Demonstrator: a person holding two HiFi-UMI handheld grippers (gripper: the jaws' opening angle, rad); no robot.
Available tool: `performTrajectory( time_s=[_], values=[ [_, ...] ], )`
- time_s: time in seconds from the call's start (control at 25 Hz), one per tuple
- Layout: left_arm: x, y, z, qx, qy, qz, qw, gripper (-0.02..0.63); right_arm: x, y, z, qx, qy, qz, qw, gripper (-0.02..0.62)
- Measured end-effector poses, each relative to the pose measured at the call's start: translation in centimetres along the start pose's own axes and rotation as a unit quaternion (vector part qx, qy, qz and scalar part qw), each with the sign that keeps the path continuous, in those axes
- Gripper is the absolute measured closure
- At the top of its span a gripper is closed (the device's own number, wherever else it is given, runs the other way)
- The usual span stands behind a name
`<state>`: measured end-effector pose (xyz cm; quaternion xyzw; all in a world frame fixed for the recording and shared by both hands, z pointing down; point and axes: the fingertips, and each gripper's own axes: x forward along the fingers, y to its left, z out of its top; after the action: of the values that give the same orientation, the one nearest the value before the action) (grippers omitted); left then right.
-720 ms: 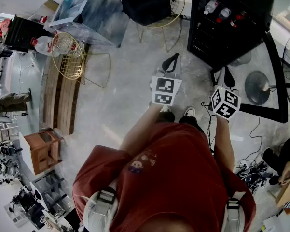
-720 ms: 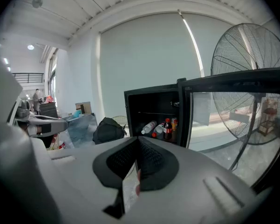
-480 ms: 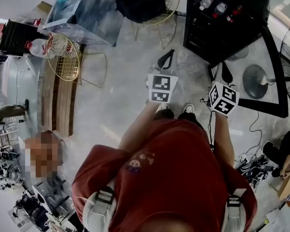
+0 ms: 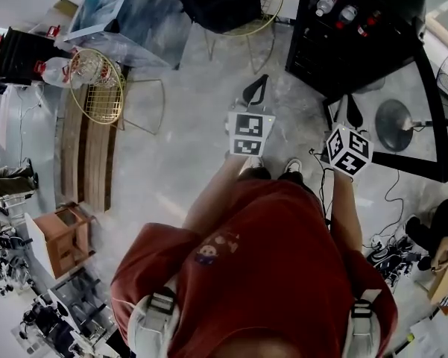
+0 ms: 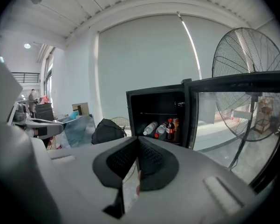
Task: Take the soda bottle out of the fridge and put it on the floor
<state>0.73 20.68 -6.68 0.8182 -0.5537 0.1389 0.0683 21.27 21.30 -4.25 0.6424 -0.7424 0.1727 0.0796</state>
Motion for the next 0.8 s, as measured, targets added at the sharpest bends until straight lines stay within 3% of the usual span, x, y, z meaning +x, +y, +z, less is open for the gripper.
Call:
performTrajectory(
  time_s=[0.48,0.8],
  values=[
    [-1.7,7.1,-2.8,-0.015,0.014,-0.015,0.9997,0.606,1.5,7.3,-2.4,-0.002,0.020,-0.016,1.000,0.595],
    [-2.3,8.6,-4.2,-0.013,0.021,-0.037,0.9990,0.606,1.4,9.8,-4.3,0.004,0.034,-0.027,0.999,0.595]
  ],
)
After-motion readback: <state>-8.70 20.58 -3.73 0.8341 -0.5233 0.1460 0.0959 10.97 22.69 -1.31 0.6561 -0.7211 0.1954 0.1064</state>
